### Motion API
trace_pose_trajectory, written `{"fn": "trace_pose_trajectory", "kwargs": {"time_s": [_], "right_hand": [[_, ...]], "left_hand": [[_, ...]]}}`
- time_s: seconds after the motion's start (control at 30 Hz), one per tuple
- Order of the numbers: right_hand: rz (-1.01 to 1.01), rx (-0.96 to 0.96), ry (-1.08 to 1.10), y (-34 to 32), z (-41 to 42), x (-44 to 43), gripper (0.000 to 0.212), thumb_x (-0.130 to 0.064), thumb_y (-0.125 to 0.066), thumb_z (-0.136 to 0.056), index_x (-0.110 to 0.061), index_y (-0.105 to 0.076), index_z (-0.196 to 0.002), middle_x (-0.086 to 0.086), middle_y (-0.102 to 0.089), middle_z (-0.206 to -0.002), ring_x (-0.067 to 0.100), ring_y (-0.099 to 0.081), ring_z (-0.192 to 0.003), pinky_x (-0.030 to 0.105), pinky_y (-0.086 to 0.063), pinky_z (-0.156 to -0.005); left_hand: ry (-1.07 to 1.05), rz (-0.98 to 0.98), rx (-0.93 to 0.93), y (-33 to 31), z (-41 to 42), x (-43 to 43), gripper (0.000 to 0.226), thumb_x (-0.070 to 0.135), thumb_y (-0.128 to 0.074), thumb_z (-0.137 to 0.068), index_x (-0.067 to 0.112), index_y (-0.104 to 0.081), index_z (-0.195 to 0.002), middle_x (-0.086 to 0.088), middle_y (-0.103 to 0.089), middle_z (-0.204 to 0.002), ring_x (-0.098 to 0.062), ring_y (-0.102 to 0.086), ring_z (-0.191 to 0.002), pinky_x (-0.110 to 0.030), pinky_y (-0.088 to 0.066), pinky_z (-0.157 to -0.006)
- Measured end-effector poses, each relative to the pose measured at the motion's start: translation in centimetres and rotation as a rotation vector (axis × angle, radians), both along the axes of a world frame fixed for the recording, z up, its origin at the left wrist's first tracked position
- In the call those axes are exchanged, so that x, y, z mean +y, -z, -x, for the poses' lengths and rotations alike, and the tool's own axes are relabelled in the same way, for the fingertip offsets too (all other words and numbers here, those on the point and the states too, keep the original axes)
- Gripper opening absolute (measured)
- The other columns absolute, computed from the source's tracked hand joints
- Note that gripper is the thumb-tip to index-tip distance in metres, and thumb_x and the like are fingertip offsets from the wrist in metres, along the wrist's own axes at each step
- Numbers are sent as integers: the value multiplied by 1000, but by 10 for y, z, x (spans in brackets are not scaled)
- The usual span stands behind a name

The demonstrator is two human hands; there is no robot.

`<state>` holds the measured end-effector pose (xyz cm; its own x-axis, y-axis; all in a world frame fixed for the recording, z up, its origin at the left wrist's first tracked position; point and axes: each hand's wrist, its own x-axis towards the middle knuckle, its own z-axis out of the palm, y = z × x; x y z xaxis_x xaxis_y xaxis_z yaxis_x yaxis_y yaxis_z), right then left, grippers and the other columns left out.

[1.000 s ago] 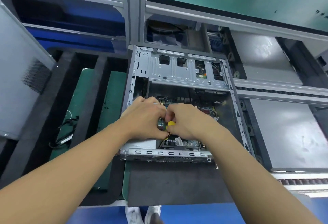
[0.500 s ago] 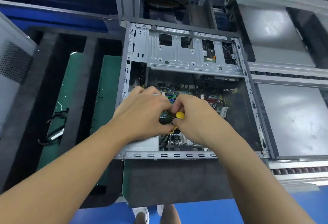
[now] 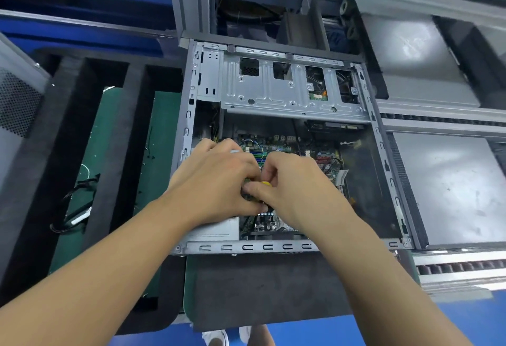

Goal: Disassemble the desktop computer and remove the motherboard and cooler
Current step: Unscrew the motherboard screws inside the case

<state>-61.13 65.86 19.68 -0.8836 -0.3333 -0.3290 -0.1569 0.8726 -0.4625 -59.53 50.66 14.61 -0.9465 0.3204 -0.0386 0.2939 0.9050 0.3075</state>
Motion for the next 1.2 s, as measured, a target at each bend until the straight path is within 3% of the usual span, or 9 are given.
{"fn": "trace_pose_trajectory", "kwargs": {"time_s": [0.1, 0.2, 0.33, 0.5, 0.57, 0.7, 0.87, 1.03, 1.2], "right_hand": [[-5, -37, -67, -3, 0, 0, 18, -28, -72, -84, -24, -55, -90, -3, -60, -97, 17, -58, -88, 29, -43, -72], [106, -135, 7, 0, -4, 0, 28, -21, -70, -82, -25, -44, -94, -4, -58, -97, 17, -57, -85, 31, -45, -69], [113, -94, 76, 2, -5, -1, 30, -40, -69, -79, -23, -46, -85, -2, -60, -87, 16, -54, -75, 31, -40, -60], [17, -2, -3, 4, -3, 2, 24, -37, -62, -90, -18, -47, -88, -2, -58, -80, 15, -52, -68, 24, -36, -52], [34, -17, -21, 4, -1, 3, 18, -29, -63, -90, -20, -47, -90, -4, -55, -86, 13, -50, -72, 26, -34, -55], [89, -103, -22, 3, -1, 4, 22, -23, -65, -84, -25, -46, -94, -6, -56, -95, 17, -56, -88, 34, -48, -77], [74, -61, 64, 2, -1, 5, 29, -46, -68, -82, -22, -51, -87, -4, -61, -82, 16, -57, -78, 33, -47, -66], [77, -38, -58, 1, -3, 3, 17, -26, -69, -86, -21, -53, -90, -4, -56, -90, 18, -54, -83, 32, -45, -71], [136, -143, -25, 0, -2, 5, 25, -20, -68, -81, -23, -47, -95, -7, -60, -91, 16, -58, -82, 40, -52, -79]], "left_hand": [[35, -17, -18, 0, -1, -3, 25, 65, -46, -66, 41, -47, -73, 31, -51, -88, -3, -43, -108, -38, -33, -97], [46, -2, -33, 1, 1, -6, 25, 67, -46, -64, 42, -42, -65, 31, -52, -88, -1, -41, -109, -36, -27, -104], [5, -1, -44, 1, 1, -2, 34, 70, -42, -64, 37, -46, -60, 27, -57, -83, 0, -42, -105, -36, -28, -101], [14, -24, -57, -2, 1, -2, 42, 73, -41, -65, 40, -60, -83, 30, -58, -96, 2, -41, -109, -36, -26, -104], [33, -26, -44, -2, 0, -3, 37, 70, -45, -68, 41, -59, -86, 31, -56, -96, 1, -42, -109, -36, -26, -105], [26, -34, -63, -3, 0, -4, 26, 65, -43, -67, 42, -52, -76, 32, -50, -89, 3, -40, -109, -35, -25, -106], [7, -16, -54, -4, -1, 0, 31, 67, -38, -64, 39, -49, -69, 28, -55, -87, 0, -42, -106, -38, -29, -103], [48, -17, -55, -6, -1, -3, 28, 67, -44, -68, 41, -49, -76, 31, -52, -93, -1, -40, -109, -36, -25, -105], [59, 17, -75, -3, 1, -5, 33, 69, -42, -68, 40, -55, -76, 31, -50, -93, 0, -38, -111, -37, -23, -107]]}}
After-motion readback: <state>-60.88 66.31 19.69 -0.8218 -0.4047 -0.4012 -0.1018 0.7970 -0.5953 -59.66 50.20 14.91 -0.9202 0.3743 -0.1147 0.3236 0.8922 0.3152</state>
